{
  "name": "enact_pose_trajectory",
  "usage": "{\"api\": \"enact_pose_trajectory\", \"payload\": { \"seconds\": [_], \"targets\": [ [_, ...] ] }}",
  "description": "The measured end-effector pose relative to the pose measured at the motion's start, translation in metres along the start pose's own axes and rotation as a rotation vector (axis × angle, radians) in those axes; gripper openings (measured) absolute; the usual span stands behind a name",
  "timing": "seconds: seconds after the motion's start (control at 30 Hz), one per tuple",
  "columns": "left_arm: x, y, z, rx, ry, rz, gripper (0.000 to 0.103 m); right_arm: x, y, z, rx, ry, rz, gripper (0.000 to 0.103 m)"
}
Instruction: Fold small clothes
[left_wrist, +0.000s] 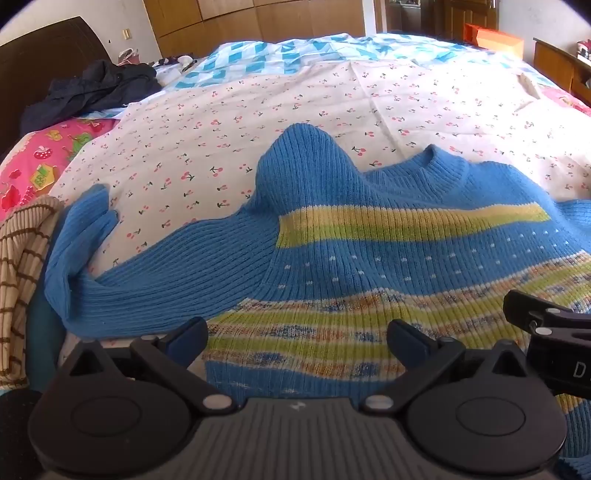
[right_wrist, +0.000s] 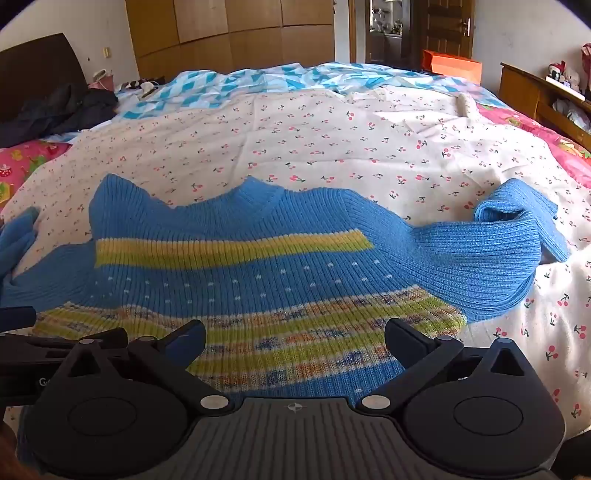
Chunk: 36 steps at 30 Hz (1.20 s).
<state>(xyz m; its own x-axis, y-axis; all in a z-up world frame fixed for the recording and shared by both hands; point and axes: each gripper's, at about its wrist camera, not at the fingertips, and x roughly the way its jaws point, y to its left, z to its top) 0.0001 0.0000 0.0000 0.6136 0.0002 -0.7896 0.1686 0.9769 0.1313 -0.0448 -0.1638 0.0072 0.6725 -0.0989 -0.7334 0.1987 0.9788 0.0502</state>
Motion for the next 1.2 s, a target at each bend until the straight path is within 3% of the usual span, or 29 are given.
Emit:
{"api": "enact_pose_trajectory", "payload": {
  "seconds": [0.8,1.0,1.2],
  "targets": [
    [0.018,-0.005,-0.009,0.018,0.052,-0.006,0.103,0.015,0.001,-0.006,-0.014,0.063,-0.020,0.103],
    [0.024,0.007,-0.012,-0.086,0.089,-0.053,0.103,0.018,-0.003,-0.007,-0.003,0.080,-0.024,0.103],
    [0.024,0.008,-0.015,-0.086,0.086,-0.060,0.103,0.023,-0.004,-0.008,0.001,0.093,-0.027,0.103]
  ]
}}
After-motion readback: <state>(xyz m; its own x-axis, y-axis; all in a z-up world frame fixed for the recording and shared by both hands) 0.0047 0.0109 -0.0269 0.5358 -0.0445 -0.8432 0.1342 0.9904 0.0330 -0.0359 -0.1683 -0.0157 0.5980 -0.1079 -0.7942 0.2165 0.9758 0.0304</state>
